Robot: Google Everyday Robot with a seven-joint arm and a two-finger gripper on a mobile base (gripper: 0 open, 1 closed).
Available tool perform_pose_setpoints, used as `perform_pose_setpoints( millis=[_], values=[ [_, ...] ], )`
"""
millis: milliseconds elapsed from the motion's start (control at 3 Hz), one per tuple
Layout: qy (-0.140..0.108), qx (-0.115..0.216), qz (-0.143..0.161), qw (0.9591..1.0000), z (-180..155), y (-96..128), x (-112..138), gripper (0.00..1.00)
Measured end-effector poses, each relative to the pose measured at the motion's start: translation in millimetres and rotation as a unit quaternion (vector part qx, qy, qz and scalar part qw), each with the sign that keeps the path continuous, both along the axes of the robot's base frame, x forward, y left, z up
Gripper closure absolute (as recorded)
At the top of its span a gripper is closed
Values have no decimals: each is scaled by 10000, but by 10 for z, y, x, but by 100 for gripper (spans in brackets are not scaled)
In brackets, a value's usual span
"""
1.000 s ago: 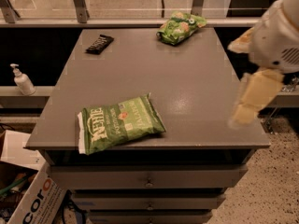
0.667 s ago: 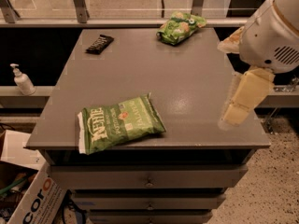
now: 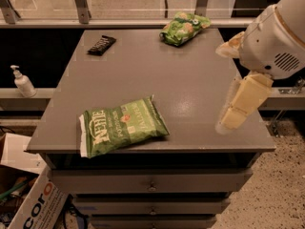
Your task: Move green jalapeno chip bag near rxbar chocolate
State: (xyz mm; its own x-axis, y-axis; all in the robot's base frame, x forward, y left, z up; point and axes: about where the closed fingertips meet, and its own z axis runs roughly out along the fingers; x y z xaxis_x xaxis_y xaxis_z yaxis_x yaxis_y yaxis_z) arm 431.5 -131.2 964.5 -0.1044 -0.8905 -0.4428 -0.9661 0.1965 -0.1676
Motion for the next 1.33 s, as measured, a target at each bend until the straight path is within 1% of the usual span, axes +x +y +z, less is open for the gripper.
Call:
perform_pose_setpoints(
  millis=[333, 667, 1000, 1333],
  values=[
    [13, 620, 316, 9976, -176, 267, 110, 0],
    [55, 1133, 594, 9918, -358, 573, 239, 0],
    [185, 1432, 653, 9874, -618, 776, 287, 0],
    [192, 1450, 650, 9871, -642, 794, 292, 0]
  ],
)
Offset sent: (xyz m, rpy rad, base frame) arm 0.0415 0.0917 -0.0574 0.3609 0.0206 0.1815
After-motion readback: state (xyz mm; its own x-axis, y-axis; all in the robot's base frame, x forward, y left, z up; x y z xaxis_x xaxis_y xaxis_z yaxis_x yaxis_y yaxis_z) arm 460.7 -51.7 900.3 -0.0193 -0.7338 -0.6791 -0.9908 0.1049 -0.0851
